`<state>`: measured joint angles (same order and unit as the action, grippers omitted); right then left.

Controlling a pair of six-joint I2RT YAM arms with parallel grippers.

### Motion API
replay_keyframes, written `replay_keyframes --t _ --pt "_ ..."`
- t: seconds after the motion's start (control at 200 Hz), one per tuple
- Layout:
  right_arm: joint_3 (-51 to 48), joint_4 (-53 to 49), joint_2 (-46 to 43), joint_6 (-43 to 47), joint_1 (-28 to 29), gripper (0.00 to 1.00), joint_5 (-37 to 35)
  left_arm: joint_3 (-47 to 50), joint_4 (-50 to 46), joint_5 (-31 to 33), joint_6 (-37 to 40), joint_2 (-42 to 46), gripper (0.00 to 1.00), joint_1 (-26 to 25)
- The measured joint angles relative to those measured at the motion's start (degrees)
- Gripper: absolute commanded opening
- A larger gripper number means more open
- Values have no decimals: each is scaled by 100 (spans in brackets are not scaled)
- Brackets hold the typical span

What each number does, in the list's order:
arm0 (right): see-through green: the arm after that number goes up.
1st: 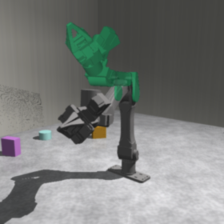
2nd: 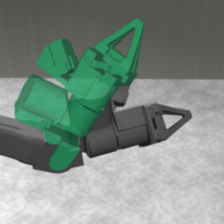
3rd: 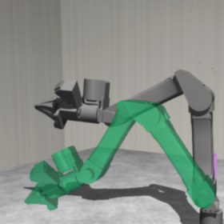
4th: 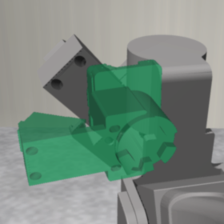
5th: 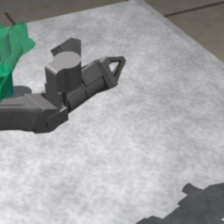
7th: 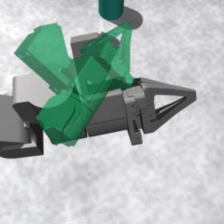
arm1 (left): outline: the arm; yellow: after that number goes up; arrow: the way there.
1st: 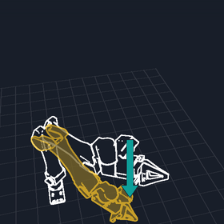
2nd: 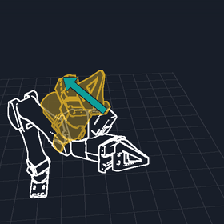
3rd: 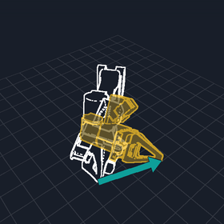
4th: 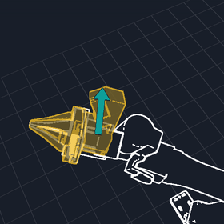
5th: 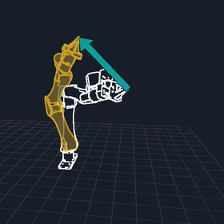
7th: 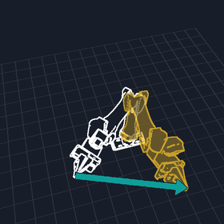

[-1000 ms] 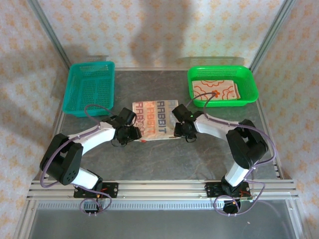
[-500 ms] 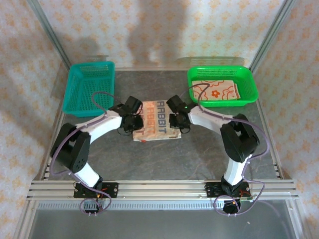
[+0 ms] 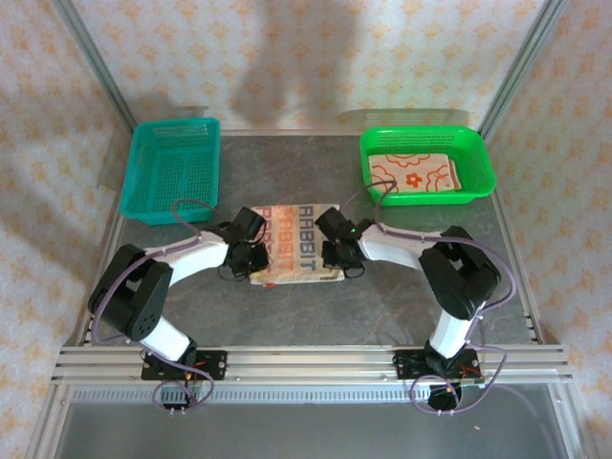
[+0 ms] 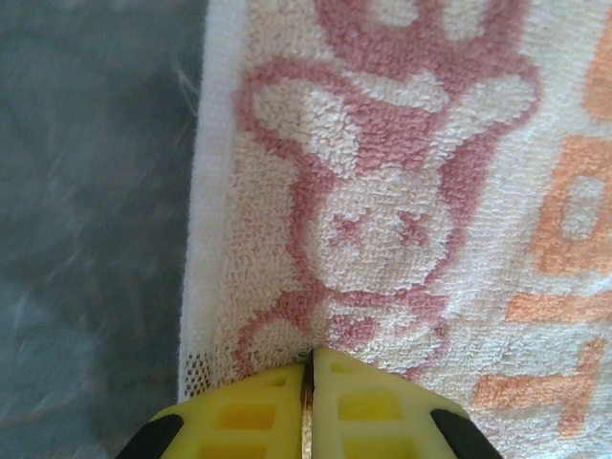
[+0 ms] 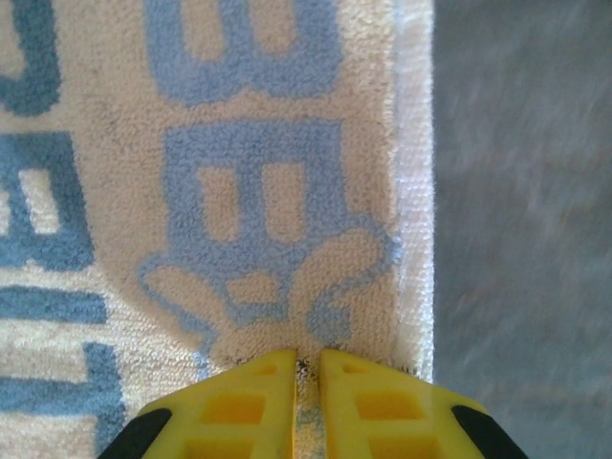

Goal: Fold and stack the towels

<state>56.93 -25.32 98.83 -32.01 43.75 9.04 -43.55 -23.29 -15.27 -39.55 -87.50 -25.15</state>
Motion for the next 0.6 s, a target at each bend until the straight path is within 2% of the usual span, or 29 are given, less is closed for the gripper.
replay_keyframes --t 0.155,0.295,0.51,0.601 --pt "-289 -87 -291 -363 514 15 -28 514 -111 -116 -212 627 13 -153" --pt "-136 -402 -306 -422 592 16 -122 487 -468 -127 -262 986 12 -188" --pt "1086 -863 -160 -111 463 14 -439 -643 -839 2 24 717 3 50" --pt "1521 -876 35 52 243 9 -496 -1152 -817 103 201 302 0 323"
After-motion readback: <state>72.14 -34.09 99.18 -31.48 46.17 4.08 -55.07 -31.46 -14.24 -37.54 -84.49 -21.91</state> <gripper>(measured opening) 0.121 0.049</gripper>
